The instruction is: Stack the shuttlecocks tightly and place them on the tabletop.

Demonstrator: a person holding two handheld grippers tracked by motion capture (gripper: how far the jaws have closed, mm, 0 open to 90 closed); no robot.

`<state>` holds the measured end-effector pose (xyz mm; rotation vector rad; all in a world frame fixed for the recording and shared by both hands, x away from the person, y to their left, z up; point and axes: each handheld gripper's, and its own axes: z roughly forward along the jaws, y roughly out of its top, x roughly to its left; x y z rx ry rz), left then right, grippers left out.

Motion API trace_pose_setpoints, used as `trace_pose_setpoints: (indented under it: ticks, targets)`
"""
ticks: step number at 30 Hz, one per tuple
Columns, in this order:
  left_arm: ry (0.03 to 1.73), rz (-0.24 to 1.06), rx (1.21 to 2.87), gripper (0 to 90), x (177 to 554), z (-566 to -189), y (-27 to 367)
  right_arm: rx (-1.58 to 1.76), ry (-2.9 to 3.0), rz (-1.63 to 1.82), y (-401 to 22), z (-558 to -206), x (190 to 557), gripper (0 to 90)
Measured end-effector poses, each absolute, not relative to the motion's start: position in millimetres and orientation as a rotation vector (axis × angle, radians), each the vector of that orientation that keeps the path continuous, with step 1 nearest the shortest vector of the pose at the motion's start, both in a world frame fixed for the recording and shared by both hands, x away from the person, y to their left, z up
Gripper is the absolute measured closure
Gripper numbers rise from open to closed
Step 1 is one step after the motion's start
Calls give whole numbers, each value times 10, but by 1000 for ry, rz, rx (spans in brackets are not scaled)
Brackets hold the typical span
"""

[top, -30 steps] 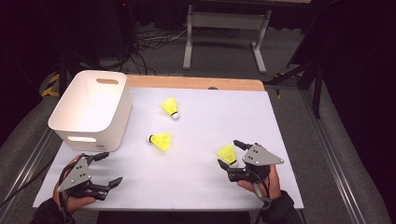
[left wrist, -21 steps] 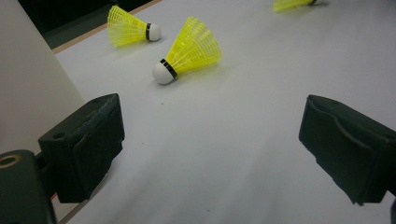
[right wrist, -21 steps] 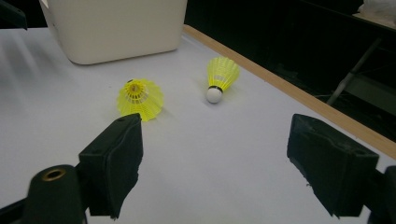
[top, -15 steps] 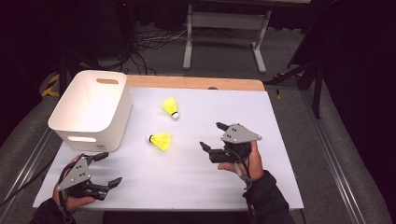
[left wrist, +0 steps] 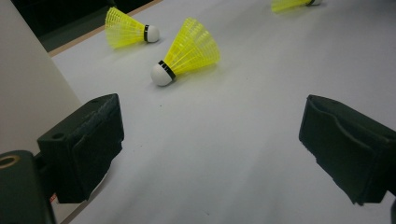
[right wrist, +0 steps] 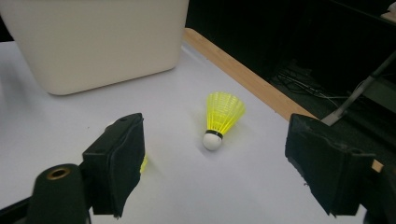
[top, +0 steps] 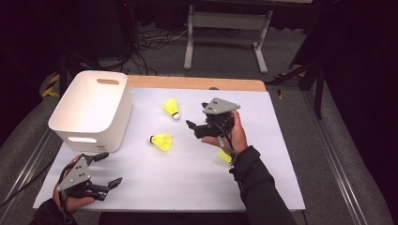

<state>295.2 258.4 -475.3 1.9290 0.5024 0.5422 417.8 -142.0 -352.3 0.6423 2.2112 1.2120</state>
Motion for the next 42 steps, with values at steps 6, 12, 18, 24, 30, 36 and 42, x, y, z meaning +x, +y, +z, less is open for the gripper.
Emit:
trace_pose_setpoints:
  ticks: [6,12,18,24,30,36,42]
  targets:
    - [490,535,1937,73,2955,-4763,2576,702,2267,1175,-1154,-3593,4470,202]
    - [472,540,1943,72,2951,-4758,2588,770,2309,1141,-935,-3714,4745,197]
    - [468,534,1944,71,2959,-4763,2572,813,2341,1075,-754,-3843,4960,193]
    - [455,542,1954,71,2958,-4761,2550,899,2374,1002,-590,-4015,5269,189]
    - [465,542,1943,70,2955,-4752,2563,930,2408,934,-503,-4177,5444,189]
    - [459,534,1938,70,2958,-4750,2565,973,2440,857,-402,-4380,5651,191]
    - [452,520,1930,70,2959,-4743,2582,1038,2453,830,-376,-4481,5791,195]
